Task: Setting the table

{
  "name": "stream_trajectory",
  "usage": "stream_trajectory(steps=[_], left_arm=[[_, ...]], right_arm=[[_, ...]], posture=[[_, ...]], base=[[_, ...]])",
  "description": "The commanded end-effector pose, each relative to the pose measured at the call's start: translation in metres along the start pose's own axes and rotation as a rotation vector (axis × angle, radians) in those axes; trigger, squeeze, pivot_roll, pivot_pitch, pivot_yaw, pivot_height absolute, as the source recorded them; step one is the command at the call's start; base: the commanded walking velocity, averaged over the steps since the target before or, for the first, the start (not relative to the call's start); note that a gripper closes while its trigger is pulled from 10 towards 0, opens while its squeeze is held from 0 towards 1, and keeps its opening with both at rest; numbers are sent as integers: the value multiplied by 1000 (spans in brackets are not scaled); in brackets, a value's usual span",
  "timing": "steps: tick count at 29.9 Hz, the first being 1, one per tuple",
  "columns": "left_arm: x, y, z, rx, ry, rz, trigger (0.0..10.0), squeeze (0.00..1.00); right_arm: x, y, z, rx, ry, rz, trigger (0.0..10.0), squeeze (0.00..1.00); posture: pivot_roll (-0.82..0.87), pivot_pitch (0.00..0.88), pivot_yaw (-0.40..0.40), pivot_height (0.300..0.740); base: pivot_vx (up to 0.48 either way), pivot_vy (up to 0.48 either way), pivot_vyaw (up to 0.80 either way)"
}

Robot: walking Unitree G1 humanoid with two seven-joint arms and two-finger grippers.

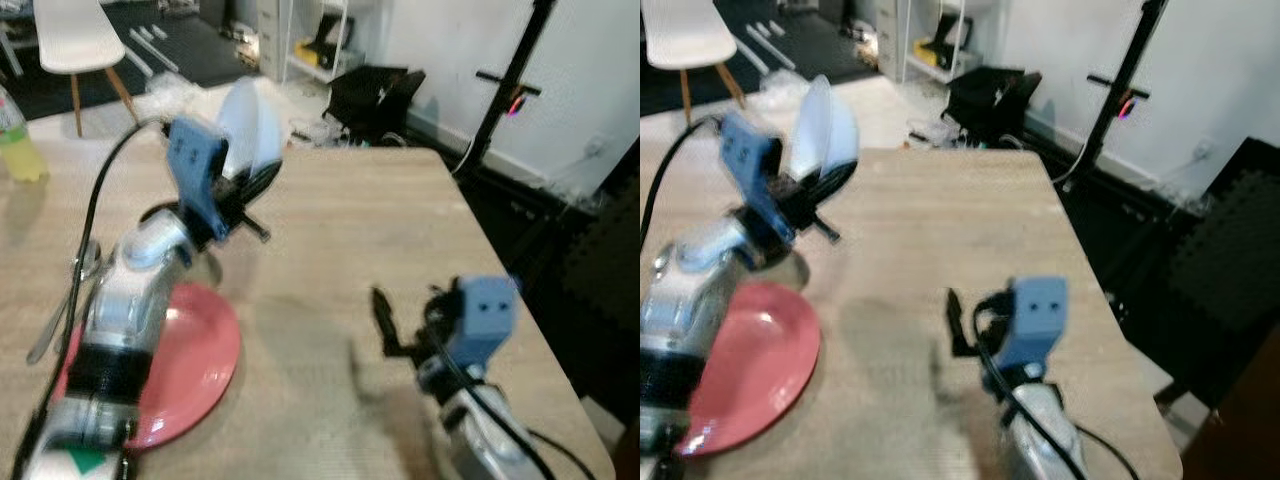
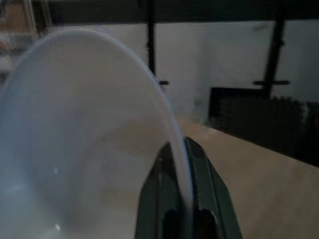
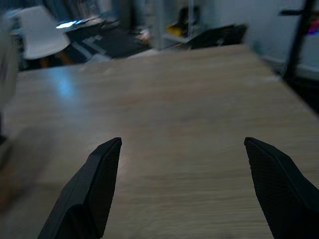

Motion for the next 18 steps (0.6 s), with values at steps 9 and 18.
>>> stream_trajectory(steps=[9,18], left_arm=[[3,-3,-22,145,179,-13,10000,0],[-7,-3,-23,174,187,-31,10000,0]], right_arm=[[-10,-5,0,2,-62,-13,10000,0],[-12,-7,-2,3,-78,-20,10000,0]], posture=[[24,114,20,740],[18,115,25,740]], base=[[0,0,0],[0,0,0]])
Point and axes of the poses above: a point about 5 cm out from each wrist's last joint towards the gripper, its own z axis pointing out of the wrist towards the gripper, its own y axis along the axis of the wrist's last joint, x = y × z, the point moved 3 cm from there along z, pointing out of the wrist towards the gripper, and after that the axes turned 14 degrees about z, right-handed, at the moved point
